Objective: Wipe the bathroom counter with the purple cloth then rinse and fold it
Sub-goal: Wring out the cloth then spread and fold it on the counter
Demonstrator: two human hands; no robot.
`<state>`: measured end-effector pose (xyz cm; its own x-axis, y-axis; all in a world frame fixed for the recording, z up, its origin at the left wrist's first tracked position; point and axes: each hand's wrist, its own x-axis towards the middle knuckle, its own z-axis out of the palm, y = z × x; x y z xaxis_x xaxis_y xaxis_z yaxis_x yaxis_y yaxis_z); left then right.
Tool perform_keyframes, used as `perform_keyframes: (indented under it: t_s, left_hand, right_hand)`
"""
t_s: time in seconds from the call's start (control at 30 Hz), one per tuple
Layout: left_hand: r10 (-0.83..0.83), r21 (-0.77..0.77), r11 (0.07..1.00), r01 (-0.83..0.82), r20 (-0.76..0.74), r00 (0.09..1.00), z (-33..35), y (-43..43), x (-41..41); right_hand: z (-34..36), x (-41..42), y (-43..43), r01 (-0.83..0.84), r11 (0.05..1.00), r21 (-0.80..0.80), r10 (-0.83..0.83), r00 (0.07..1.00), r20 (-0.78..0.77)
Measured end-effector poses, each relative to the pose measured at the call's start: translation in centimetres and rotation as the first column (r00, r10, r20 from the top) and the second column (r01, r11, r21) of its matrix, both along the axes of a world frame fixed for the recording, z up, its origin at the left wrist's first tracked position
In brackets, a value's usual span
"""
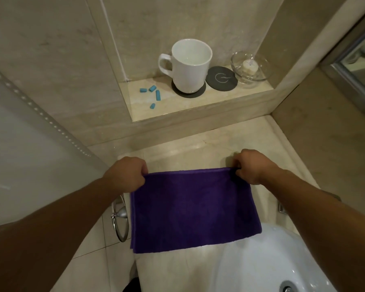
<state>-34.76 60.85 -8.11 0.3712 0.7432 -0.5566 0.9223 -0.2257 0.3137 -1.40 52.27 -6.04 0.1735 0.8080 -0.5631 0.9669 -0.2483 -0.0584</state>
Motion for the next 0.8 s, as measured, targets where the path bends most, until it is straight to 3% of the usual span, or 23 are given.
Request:
perform_keyframes:
  t_s: [0.37,0.53,0.67,0.8]
  left_hand:
    - [0.012,-0.092,0.995,-0.027,-0.155,0.988,-0.2,-0.9,-0.5]
    - [0.057,-0.066,0.996,-0.063,-0.088,0.994,-0.2,-0.9,-1.2]
    - [0.093,-0.104,0.989,-0.102,-0.087,0.992,0.4,-1.3,-0.6]
    - [0.107,-0.164,0.980,-0.111,-0.036,0.994,0.2,-1.3,0.0]
  right_hand:
    - [1.0,-2.7,5.8,-0.127,0.989,0.081,0.105,0.968,0.230]
    - [0.3,-6.0,1.3,-0.190,0.921,0.341,0.103,0.961,0.258]
    - [-0.3,-9.5,-3.1,0.035,0.981,0.193,-0.042,0.999,0.033]
    - [-1.1,-10.5,-4.9,0.155,0.965,0.213,-0.157,0.988,-0.005]
